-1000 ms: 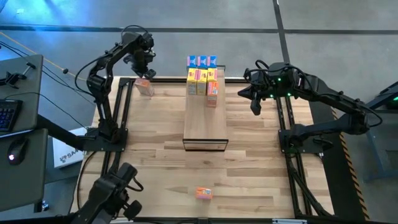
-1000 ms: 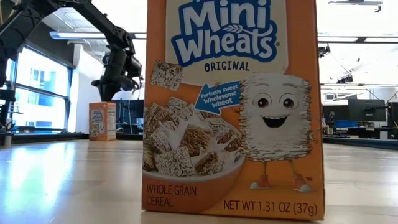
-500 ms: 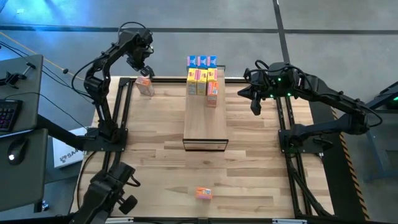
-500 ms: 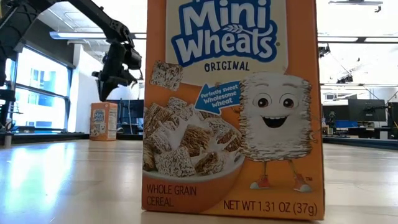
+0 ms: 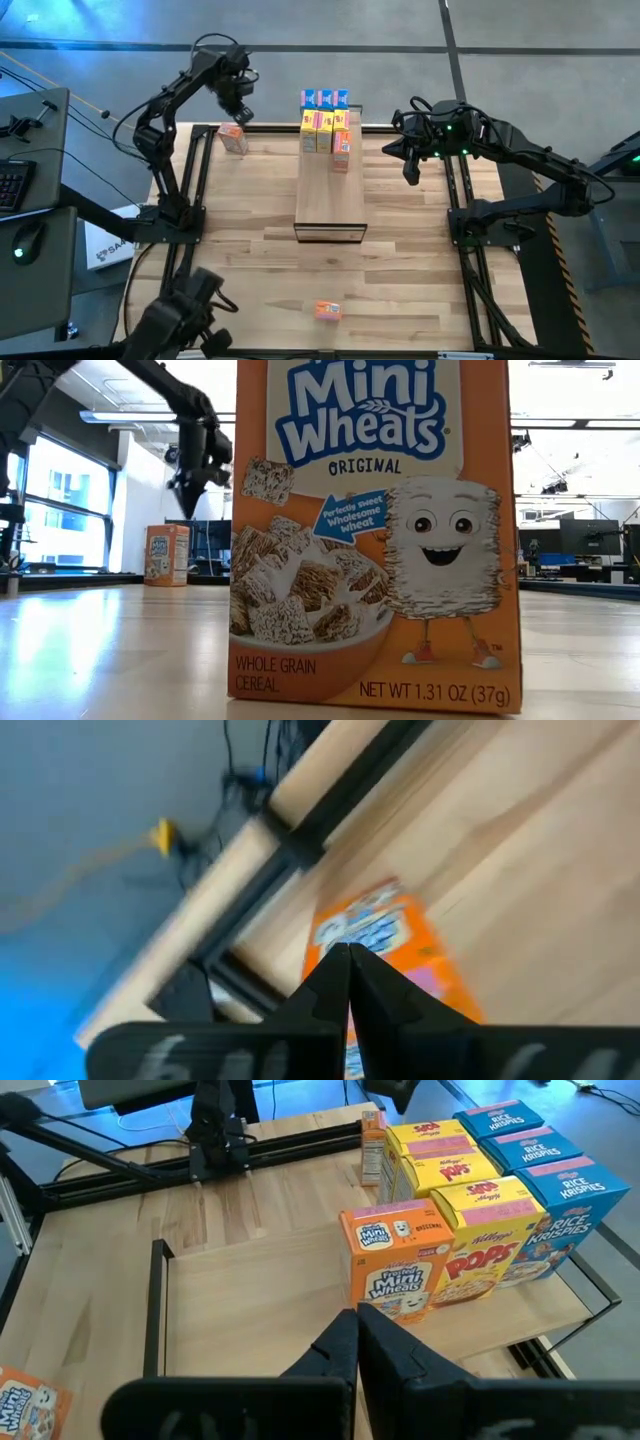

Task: Stack cereal on shelf
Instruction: Put the top orange cereal box on the shelf aligned with the orange cereal box

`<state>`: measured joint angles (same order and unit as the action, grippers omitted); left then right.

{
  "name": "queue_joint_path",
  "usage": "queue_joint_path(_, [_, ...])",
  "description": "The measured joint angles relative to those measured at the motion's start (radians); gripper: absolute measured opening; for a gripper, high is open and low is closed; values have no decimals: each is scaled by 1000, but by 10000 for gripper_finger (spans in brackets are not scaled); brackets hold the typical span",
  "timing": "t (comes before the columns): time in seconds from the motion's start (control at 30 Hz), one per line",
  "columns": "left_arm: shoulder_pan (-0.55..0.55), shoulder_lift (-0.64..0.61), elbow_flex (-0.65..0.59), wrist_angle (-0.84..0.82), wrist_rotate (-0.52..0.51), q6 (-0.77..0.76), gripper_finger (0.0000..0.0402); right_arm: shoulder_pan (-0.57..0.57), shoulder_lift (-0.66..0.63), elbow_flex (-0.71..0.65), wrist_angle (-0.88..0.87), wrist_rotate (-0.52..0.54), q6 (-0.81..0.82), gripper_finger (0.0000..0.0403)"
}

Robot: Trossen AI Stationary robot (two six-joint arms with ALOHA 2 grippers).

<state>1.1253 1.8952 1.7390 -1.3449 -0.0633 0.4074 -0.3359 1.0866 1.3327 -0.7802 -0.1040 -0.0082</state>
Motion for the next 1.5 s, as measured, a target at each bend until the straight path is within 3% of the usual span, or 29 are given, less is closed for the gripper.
queue_joint_path(0.2, [-110, -135, 1, 24, 3, -4, 0, 0, 0, 0, 0, 0, 0, 0])
queue_joint_path(0.43, [-230, -191, -8, -230, -21, -233, 0, 0, 0, 0, 10, 0, -27, 0])
queue_joint_path(0.7, [-261, -196, -205, -224, -86, -337, 0, 0, 0, 0, 24, 0, -42, 0])
queue_joint_path(0.8, [-261, -197, -282, -177, -158, -376, 0, 0, 0, 0, 24, 0, -43, 0])
queue_joint_path(1.0, [-245, -197, -379, -16, -155, -462, 0, 0, 0, 0, 30, 0, -45, 0])
queue_joint_path(1.5, [-236, -189, -438, 244, -124, -572, 0, 0, 0, 0, 49, 51, -45, 0])
